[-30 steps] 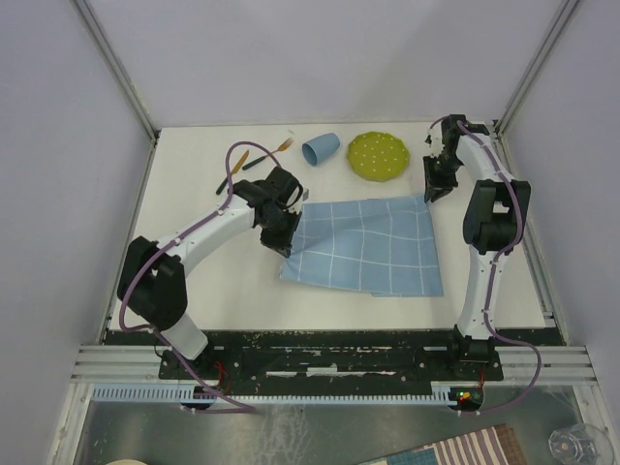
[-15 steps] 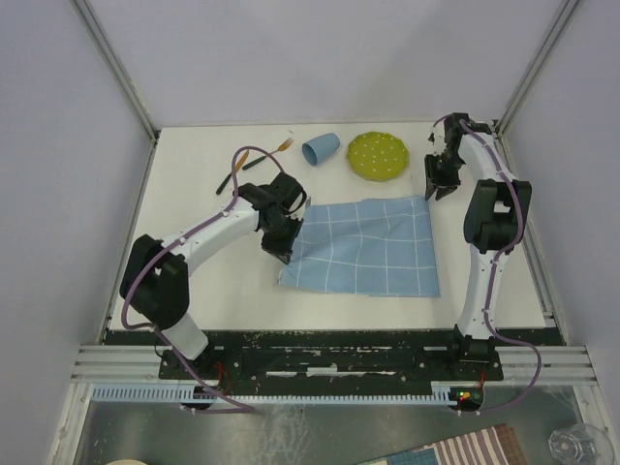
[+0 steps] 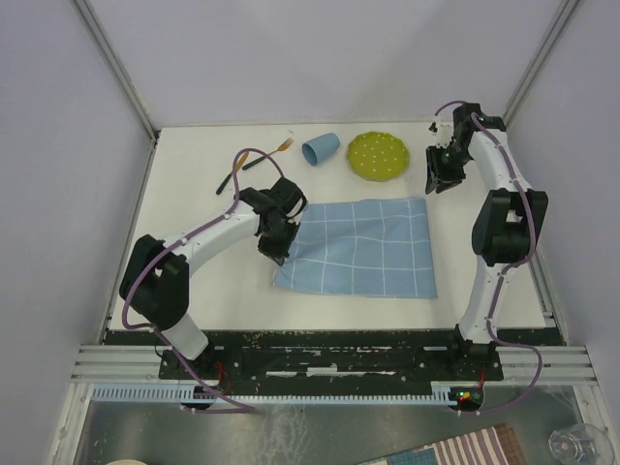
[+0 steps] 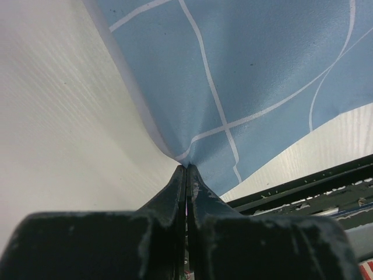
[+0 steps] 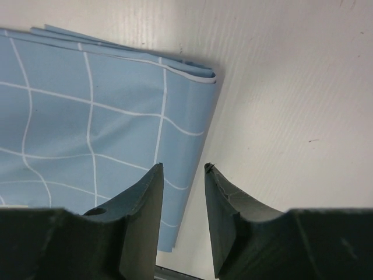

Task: Set the dinner table for one person
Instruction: Adjust the napkin at the center of the board.

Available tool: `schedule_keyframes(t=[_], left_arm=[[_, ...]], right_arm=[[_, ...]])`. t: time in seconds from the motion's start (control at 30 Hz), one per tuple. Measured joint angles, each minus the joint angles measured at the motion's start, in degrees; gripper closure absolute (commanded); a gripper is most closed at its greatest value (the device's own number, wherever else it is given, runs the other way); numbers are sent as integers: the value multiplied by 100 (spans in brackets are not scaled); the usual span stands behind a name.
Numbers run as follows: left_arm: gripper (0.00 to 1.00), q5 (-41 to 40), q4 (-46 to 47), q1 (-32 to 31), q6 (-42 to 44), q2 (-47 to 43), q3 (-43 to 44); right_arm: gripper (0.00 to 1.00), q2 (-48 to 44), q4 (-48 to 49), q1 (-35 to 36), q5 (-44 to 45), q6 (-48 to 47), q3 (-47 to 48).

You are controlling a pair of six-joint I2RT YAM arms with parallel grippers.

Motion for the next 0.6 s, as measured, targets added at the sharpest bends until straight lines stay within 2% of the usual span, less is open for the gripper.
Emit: schedule_keyframes(t=[0.1,0.23,0.37,0.57,0.6], left_arm=[[96,-146,68,0,2,-48,-142],[77,-348,136,0,44,-131,-374],[65,-651,140,2,76,-131,-461],[63,-1128,238,2,81,-131,-461],[64,-1213,262,0,83,-131,-459]], right_arm=[[55,-243,-55,-4,-216,-114,-111],[55,-494,-131,-4,-481,-262,-391],[54,-555,-382,-4,-734,-476,-490],[67,-568,-890,-4,-1351,-807,-490],[73,-597,-925,-4,-1410,-846,-520]])
